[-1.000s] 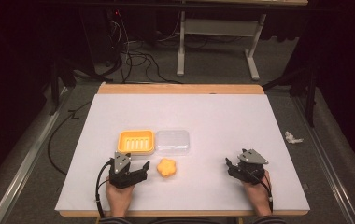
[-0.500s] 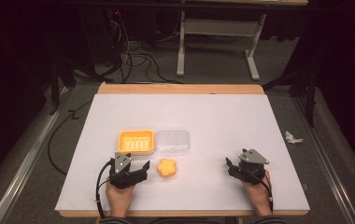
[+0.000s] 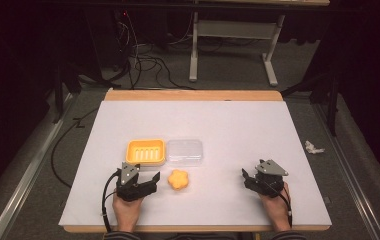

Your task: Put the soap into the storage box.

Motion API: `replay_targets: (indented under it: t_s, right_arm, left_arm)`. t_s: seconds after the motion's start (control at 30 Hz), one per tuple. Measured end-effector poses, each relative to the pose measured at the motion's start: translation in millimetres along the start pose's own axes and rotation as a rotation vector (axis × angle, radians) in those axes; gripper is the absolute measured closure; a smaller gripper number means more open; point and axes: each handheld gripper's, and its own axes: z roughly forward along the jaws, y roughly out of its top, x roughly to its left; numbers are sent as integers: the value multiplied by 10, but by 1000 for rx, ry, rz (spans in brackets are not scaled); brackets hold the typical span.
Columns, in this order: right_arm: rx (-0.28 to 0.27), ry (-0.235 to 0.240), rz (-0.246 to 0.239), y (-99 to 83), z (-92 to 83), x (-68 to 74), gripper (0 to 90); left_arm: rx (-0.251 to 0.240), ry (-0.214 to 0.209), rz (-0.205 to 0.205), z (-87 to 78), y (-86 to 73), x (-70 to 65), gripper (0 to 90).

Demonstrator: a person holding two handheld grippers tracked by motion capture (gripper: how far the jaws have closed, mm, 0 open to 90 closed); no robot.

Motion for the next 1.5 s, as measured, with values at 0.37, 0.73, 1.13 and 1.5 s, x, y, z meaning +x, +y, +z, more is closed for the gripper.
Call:
replay_targets:
  t_s: [0.37, 0.73, 1.13, 1.5]
  right_arm:
    - [1, -1, 9, 0, -3, -2, 280]
    - [-17, 4, 12, -7, -9, -11, 279]
    - [-10, 6, 4, -5, -13, -5, 279]
    - [-7, 6, 4, -4, -11, -3, 279]
  left_arm:
    - [22, -13, 5, -79, 91, -17, 178]
    - [69, -48, 17, -127, 76, -151, 167]
    - [120, -79, 22, -148, -9, -290, 160]
    - [179, -118, 56, -110, -90, -489, 155]
